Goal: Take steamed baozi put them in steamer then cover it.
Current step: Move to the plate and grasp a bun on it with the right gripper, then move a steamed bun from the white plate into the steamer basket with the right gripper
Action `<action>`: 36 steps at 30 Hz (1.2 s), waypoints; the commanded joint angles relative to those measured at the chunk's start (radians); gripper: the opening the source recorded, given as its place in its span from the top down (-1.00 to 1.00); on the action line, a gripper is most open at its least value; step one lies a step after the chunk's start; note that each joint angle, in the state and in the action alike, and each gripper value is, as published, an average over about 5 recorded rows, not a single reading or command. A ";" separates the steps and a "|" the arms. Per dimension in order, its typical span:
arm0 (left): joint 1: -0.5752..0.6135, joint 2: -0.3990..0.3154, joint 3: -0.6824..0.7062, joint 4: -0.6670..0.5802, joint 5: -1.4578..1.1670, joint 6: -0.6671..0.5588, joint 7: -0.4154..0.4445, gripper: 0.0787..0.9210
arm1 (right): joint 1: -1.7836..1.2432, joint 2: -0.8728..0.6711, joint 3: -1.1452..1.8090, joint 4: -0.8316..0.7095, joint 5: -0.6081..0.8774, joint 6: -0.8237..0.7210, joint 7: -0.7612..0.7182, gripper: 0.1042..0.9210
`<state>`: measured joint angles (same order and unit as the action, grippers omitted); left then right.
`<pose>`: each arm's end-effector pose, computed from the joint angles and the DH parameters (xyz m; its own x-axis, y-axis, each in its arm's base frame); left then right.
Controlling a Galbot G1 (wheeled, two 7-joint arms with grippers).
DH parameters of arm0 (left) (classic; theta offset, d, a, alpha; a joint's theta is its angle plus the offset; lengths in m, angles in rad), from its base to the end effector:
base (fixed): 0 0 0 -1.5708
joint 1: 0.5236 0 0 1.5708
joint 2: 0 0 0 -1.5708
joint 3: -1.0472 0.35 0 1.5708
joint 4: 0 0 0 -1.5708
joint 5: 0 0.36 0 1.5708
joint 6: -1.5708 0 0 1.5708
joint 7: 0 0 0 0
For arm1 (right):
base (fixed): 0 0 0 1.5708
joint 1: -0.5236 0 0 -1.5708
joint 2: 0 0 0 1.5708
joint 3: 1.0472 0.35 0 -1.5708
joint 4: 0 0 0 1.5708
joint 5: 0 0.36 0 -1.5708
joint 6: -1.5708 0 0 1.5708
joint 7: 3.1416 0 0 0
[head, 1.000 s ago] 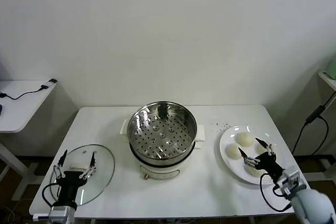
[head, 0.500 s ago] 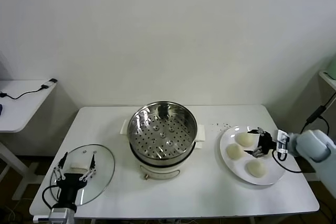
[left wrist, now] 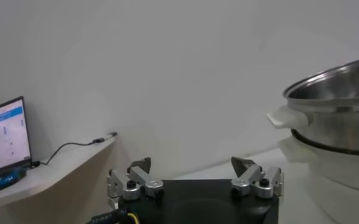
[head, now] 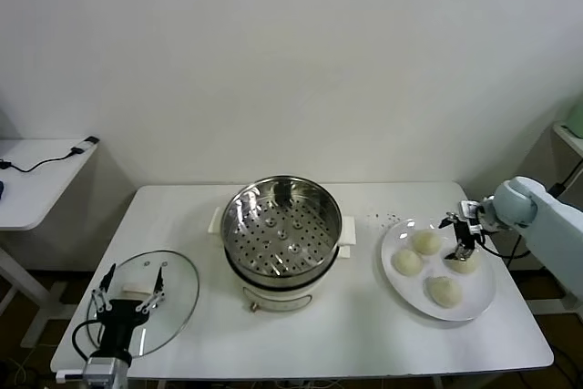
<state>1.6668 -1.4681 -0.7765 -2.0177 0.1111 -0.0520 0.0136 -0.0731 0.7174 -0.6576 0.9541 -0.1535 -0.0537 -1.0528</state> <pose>0.1484 0.1007 -0.3332 -0.9840 -0.1513 0.0940 -0.1125 0.9371 0.3304 0.5356 -0.2420 -0.2290 -0.2302 -0.0895 0.9690 -0.9729 0.0430 -0.2271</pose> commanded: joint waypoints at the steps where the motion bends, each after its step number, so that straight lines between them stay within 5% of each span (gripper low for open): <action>1: -0.002 0.001 -0.001 0.003 -0.005 0.005 -0.001 -0.77 | 0.131 0.163 -0.152 -0.228 -0.037 0.064 -0.028 -0.76; 20: -0.011 0.004 -0.006 0.029 -0.001 0.006 0.000 -0.77 | 0.127 0.243 -0.150 -0.344 -0.035 0.111 -0.066 -0.75; 28: -0.008 0.004 -0.009 0.031 0.000 0.006 0.000 -0.77 | 0.130 0.242 -0.155 -0.334 -0.014 0.110 -0.091 -0.38; 36: -0.003 0.003 -0.014 0.027 0.000 0.005 -0.001 -0.77 | 0.172 0.218 -0.195 -0.277 0.040 0.118 -0.104 -0.30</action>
<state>1.6634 -1.4646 -0.7915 -1.9898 0.1110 -0.0462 0.0129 0.0688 0.9352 -0.8200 0.6582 -0.1463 0.0565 -1.1474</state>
